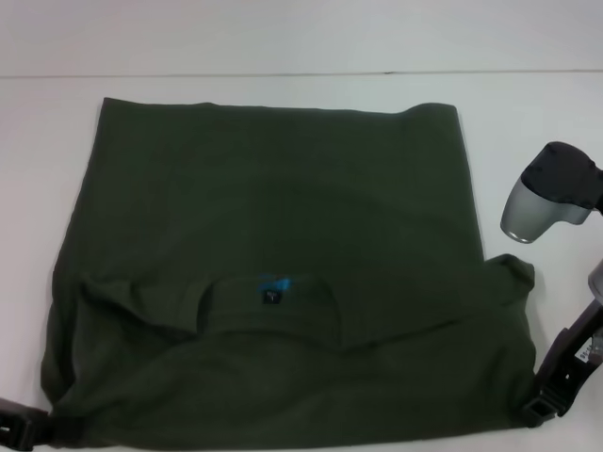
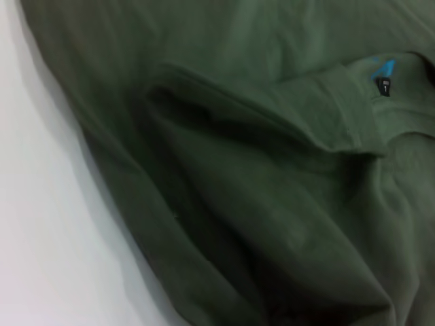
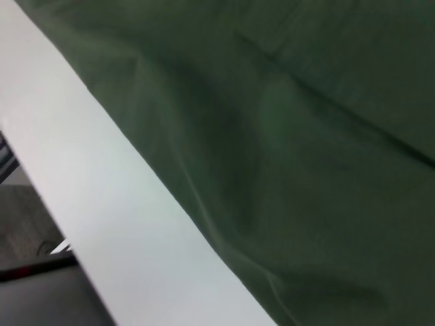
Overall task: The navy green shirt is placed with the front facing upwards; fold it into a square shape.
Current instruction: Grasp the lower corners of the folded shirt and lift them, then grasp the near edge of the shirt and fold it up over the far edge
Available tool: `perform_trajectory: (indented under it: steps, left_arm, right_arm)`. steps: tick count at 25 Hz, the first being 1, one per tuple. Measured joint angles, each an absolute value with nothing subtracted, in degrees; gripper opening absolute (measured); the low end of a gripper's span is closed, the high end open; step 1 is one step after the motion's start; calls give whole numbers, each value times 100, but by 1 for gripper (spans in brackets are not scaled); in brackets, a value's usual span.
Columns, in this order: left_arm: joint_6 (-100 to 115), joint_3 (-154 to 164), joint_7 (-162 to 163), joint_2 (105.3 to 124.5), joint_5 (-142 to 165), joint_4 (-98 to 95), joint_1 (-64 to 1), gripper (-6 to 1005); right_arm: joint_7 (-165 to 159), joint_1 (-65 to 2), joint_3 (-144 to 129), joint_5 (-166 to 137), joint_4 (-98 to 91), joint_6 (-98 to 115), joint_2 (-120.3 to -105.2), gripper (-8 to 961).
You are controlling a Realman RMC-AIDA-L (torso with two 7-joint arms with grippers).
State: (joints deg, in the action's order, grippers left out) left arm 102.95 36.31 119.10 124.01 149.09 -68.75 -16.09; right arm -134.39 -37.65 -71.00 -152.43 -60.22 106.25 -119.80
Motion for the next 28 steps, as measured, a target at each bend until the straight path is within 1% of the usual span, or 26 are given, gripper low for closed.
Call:
perform_trajectory:
  steps: [10,20,28]
  left_arm:
    - [10717,3491,12000,12383,15005,-7186,-1584,99]
    - [11149,3095,11923,12321,14910,-7252,-1735,100]
    - [11758,2460,11935,12156,14592,-7300,-1987,99]
  right_arm:
    - [-13472,-3719,-7181,-15174,-6030,10661,-11987,56]
    - [-13014,-3524,-6631,-15059,-7011,10842,-11947,56]
    - [-12666,-3587,-6326,-15047,-7303,10916,-11938,56]
